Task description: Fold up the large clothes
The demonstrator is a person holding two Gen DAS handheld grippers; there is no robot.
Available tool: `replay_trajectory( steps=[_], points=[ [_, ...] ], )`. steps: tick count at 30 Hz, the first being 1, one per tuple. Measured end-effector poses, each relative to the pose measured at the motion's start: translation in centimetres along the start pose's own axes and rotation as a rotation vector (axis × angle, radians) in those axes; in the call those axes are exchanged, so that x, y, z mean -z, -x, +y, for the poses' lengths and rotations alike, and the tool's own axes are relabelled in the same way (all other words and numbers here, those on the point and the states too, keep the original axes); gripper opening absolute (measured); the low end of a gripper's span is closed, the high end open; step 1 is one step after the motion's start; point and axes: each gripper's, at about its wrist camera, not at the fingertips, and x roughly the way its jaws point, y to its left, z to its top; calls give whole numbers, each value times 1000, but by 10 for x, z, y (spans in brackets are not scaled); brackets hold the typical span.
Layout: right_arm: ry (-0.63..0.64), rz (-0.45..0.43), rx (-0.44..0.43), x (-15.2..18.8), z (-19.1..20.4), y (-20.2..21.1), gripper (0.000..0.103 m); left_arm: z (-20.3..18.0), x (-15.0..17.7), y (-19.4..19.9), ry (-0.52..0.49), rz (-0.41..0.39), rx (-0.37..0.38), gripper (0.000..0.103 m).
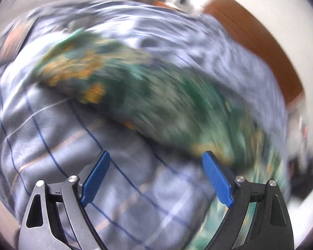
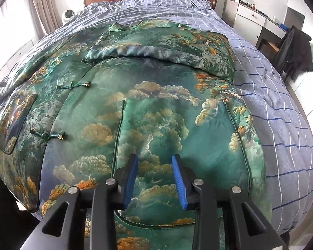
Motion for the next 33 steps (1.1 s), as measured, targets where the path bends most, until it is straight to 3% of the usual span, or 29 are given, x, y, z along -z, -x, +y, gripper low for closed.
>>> replay_trajectory(
  steps=[3, 5, 6, 7, 8, 9, 10, 12, 14, 16, 20, 22, 26, 29, 30, 32, 33],
  points=[
    [5, -1, 8, 1, 1, -1, 34, 25, -29, -21, 149, -10, -14, 92],
    [14, 2, 18, 1, 3, -2, 34, 30, -41, -29, 184, -33, -48, 90],
    [18, 3, 22, 0, 4, -2, 34, 29, -46, -31, 182, -59, -73, 84],
    [19, 4, 24, 0, 5, -2, 34, 26, -48, -31, 170, -83, -95, 67],
    [19, 5, 24, 0, 5, -2, 34, 19, -51, -32, 138, -104, -139, 56],
    [17, 5, 24, 0, 5, -2, 34, 11, -52, -33, 89, -124, -200, 27],
    [16, 6, 24, 0, 4, -3, 34, 0, -52, -33, 28, -149, -241, 14],
    [11, 10, 27, 0, 5, -4, 34, -18, -48, -24, -106, -213, -300, 10],
    [8, 13, 30, 0, 5, -5, 35, -59, -30, -10, -353, -329, -375, 9],
    [6, 14, 29, 0, 5, -5, 35, -95, -2, 2, -583, -416, -394, 9],
    [-5, 15, 17, 0, 3, -6, 35, -158, 89, 18, -1088, -559, -363, 9],
    [-11, 13, 14, 0, 3, -6, 35, -174, 135, 16, -1289, -569, -327, 9],
    [-23, 9, 4, 1, 2, -4, 35, -189, 198, 0, -1500, -463, -252, 9],
    [-28, 14, -11, 0, 0, -1, 35, -190, 236, -12, -1616, -368, -221, 16],
    [-29, 15, -16, 0, -1, 2, 35, -190, 244, -11, -1637, -345, -209, 21],
    [-28, 10, -18, 0, -3, 7, 35, -186, 260, -6, -1679, -301, -174, 41],
    [-23, 5, -15, -1, -3, 9, 35, -184, 263, -2, -1688, -306, -170, 57]
  ],
)
